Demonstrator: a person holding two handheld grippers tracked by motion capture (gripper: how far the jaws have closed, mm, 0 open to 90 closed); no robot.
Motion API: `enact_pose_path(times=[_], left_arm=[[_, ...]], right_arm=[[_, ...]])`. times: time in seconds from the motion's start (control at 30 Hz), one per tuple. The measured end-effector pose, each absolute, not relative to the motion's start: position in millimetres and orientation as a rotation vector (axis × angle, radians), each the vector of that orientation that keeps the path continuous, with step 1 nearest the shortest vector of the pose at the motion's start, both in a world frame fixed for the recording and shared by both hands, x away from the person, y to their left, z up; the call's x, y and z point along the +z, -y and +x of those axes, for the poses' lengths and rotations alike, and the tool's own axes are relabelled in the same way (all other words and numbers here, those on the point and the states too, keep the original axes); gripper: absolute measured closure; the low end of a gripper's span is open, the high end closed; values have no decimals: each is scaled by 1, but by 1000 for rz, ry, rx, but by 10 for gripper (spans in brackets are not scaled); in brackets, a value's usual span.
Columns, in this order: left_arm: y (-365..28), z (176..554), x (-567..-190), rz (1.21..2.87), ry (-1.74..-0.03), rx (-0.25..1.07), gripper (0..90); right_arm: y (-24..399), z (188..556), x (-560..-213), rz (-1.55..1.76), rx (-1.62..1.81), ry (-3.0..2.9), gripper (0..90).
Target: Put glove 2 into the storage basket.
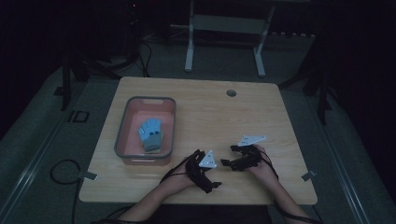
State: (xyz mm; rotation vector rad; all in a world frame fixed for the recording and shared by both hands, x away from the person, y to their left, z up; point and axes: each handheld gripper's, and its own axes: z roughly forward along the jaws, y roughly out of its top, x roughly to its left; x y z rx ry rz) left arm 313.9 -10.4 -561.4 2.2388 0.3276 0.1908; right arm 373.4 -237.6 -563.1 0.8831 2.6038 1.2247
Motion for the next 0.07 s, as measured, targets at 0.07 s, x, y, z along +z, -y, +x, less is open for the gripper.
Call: enact_pose_path(times=[0.07], left_arm=[[10, 314, -562, 2235, -327, 191, 17]], right_arm=[[238, 374, -563, 884, 1224, -2604, 156]])
